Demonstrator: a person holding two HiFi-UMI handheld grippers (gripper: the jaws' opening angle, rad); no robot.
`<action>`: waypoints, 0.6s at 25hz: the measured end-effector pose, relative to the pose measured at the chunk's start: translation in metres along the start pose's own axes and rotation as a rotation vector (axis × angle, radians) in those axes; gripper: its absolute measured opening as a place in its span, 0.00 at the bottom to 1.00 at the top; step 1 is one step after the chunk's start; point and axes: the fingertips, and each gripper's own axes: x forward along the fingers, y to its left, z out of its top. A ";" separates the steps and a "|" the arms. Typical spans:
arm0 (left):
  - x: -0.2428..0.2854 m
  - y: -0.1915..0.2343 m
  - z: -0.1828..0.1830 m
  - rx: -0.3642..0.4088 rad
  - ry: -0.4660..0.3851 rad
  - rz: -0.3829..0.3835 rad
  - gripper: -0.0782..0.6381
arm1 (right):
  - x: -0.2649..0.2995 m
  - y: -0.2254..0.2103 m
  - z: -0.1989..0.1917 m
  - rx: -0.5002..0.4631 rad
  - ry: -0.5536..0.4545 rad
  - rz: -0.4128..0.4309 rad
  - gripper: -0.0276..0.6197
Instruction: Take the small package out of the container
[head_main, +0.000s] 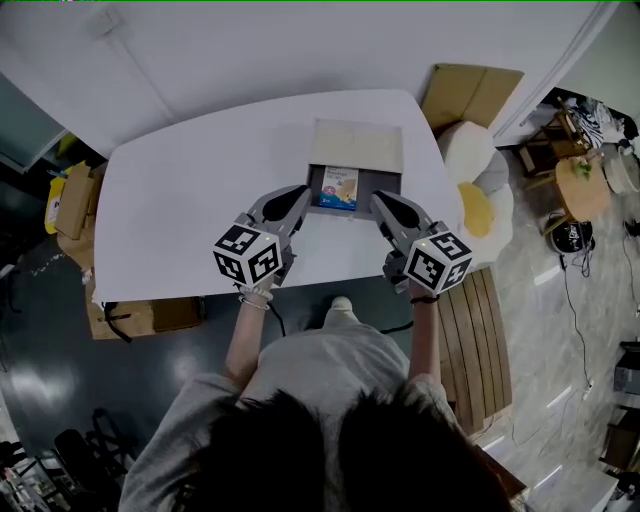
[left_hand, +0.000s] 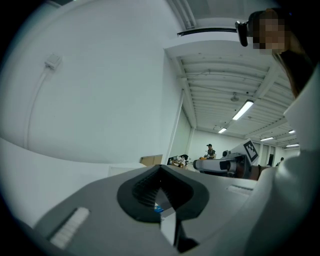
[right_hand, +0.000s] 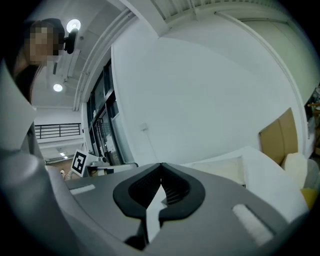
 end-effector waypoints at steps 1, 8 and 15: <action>0.002 0.001 0.000 -0.006 0.003 0.001 0.10 | 0.001 -0.002 0.000 0.002 0.007 0.006 0.06; 0.018 0.001 -0.008 -0.031 0.038 0.007 0.10 | 0.010 -0.013 -0.001 0.009 0.054 0.042 0.06; 0.018 0.002 -0.020 -0.056 0.053 0.036 0.10 | 0.018 -0.019 -0.012 -0.006 0.114 0.070 0.06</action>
